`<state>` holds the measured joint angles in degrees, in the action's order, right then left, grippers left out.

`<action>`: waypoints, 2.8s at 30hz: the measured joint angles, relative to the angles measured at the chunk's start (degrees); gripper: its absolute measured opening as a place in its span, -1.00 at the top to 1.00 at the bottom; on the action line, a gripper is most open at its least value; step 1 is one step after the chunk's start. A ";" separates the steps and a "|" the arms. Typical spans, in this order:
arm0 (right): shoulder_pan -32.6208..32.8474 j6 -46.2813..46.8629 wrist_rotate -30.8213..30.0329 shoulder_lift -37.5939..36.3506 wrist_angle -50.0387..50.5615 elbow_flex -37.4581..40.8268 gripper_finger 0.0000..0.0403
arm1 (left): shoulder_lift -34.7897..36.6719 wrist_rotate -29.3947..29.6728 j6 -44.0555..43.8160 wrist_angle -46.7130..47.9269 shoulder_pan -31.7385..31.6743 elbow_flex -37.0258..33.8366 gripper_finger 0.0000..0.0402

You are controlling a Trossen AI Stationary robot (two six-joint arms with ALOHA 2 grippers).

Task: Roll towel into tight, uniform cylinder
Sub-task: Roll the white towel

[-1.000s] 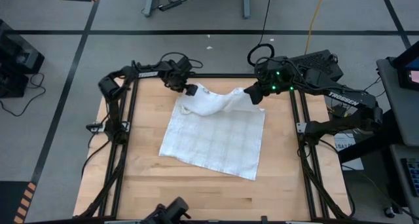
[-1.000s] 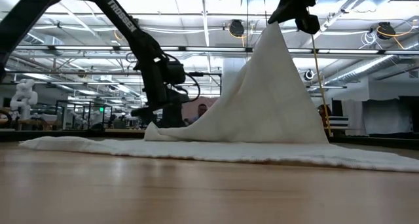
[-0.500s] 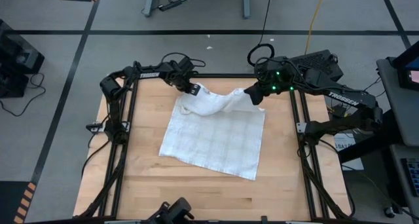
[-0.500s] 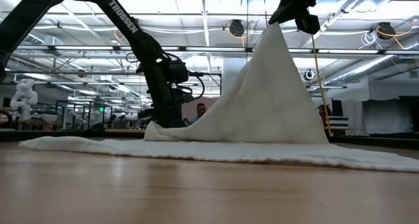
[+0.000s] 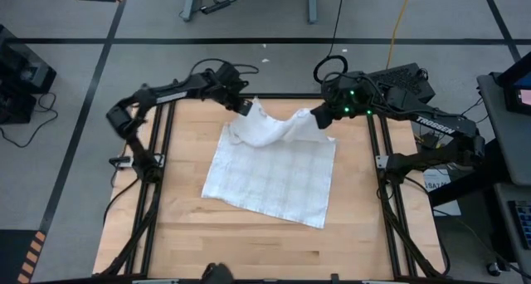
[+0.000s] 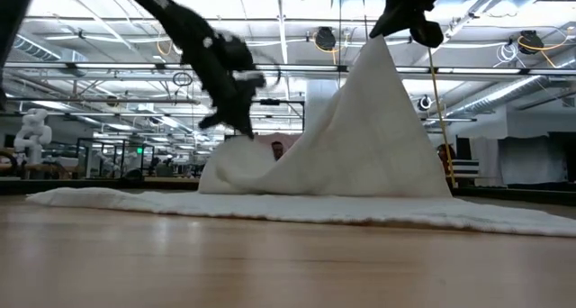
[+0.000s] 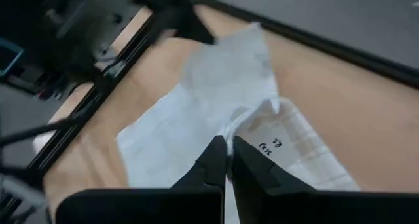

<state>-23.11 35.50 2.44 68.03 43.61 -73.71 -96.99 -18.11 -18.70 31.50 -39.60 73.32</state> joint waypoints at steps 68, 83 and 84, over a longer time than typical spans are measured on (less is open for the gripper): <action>-0.42 1.31 -6.63 0.00 -6.21 2.91 0.98 | -12.43 45.84 11.79 -20.32 41.43 -5.57 -0.40; -0.42 1.85 -6.62 0.00 -7.34 2.91 0.98 | -12.00 46.56 20.54 -15.38 37.16 -5.49 0.69; -0.42 2.05 -6.64 0.00 -7.40 2.91 0.98 | -11.54 46.25 20.52 -14.51 36.65 -5.15 0.82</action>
<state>-23.53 37.56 -4.20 68.03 36.21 -70.81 -108.53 28.14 1.82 17.00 -2.96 68.17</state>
